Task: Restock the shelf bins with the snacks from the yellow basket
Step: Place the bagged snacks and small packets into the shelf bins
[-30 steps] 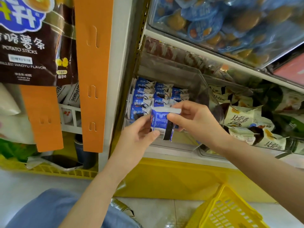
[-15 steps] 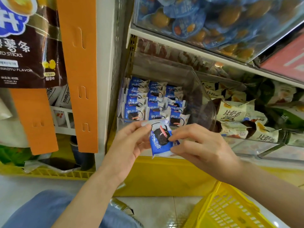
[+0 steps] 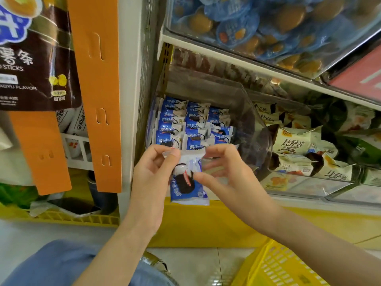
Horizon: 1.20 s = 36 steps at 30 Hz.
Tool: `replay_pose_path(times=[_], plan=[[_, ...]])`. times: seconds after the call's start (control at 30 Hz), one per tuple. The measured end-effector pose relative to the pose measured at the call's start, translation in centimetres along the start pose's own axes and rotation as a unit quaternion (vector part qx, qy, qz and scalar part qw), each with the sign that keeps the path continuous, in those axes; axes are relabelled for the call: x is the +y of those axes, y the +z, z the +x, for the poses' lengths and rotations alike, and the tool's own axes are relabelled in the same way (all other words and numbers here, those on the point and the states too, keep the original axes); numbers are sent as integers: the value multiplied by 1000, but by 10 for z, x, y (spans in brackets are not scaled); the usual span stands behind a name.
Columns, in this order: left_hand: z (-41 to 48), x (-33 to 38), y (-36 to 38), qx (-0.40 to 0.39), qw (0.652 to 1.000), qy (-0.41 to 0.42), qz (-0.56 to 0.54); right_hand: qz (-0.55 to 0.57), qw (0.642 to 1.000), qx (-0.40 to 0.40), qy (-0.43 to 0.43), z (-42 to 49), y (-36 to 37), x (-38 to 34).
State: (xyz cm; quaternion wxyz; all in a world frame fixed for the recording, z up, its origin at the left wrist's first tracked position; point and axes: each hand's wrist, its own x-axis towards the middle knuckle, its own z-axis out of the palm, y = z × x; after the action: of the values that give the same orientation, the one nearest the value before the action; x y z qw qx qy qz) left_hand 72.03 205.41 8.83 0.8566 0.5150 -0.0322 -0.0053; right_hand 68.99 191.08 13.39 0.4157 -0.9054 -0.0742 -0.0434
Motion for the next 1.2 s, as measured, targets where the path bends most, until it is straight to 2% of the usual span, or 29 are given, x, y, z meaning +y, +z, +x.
replay_pose_path(times=[0.1,0.23,0.33,0.4,0.47,0.57,0.7,0.83,0.93,1.07,1.13,1.2], plan=[[1,2,-2,11,999,30,26,47,996,-60,35,10,6,-6],[1,7,-4,-24,995,36,91,57,994,-88,34,15,2,-8],[3,9,-5,-65,990,-35,124,122,990,-63,37,16,-3,-4],[4,9,-4,-80,988,-78,104,187,980,-27,57,17,-9,0],[4,8,-4,-74,991,-87,65,208,975,-21,69,16,-15,4],[4,9,-4,-68,989,-31,124,151,986,-41,58,12,-20,7],[1,11,-4,-112,952,57,278,28,999,-24,12,9,-28,5],[0,13,-5,-121,930,102,331,-38,998,-55,-4,12,-32,0],[8,17,-9,-99,889,185,408,-76,996,-49,-15,22,-44,-8],[23,15,-16,-59,794,261,546,-89,993,73,-16,55,-68,-2],[26,10,-17,-69,750,278,596,-109,992,62,17,74,-68,6],[26,5,-15,-78,728,286,619,-146,988,-1,45,91,-60,13]])
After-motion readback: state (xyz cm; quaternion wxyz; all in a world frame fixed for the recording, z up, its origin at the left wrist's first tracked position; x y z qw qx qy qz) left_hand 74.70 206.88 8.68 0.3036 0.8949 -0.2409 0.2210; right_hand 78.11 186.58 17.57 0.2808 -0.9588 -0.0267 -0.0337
